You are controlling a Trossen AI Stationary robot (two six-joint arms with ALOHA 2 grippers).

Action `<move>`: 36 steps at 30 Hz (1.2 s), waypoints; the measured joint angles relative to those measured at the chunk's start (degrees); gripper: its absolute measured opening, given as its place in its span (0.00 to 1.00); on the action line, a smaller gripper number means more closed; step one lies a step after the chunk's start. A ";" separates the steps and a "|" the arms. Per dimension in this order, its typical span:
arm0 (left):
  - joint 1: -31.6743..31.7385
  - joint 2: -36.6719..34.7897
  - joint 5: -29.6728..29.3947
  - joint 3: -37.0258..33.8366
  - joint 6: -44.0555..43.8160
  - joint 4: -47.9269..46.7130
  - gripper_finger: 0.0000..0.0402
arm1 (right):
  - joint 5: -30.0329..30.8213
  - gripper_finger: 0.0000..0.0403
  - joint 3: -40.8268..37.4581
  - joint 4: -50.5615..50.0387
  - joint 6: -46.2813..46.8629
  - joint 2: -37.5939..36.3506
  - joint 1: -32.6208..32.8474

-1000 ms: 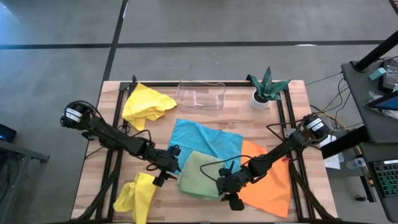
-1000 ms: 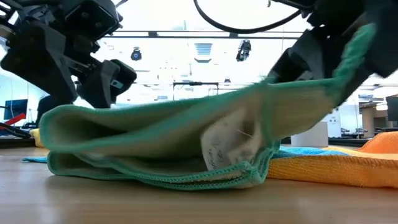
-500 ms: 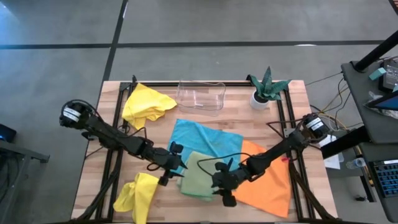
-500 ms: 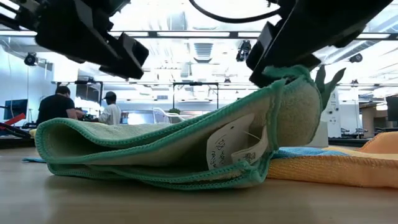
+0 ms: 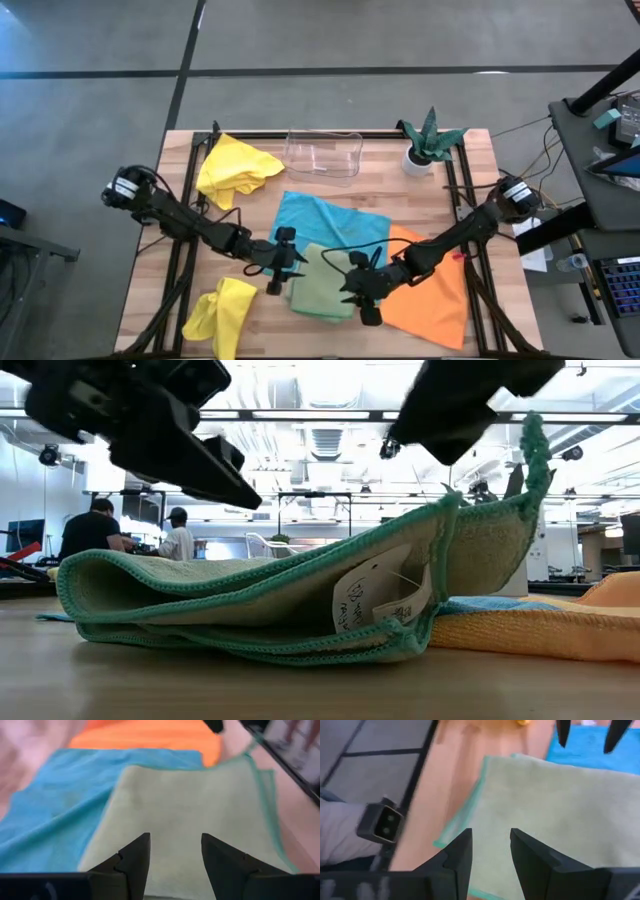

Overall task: Fold microfiber towels
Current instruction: Fold the green towel

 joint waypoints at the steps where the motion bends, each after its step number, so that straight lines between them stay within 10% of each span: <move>1: 0.02 0.00 -1.60 0.00 -1.78 0.19 0.40 | 0.87 0.31 -0.42 0.14 -0.03 -0.33 0.00; 8: 0.39 -0.09 -2.60 -0.02 -21.67 -0.29 0.40 | 3.33 0.31 -6.80 1.91 2.50 -4.65 0.36; 15: -2.01 -0.09 9.22 0.20 -43.03 -1.90 0.40 | 4.97 0.31 -12.82 6.04 5.38 -10.45 2.84; 36: -7.02 4.91 10.32 1.34 -56.50 -4.95 0.29 | 9.30 0.31 -14.92 9.83 5.69 -12.60 5.64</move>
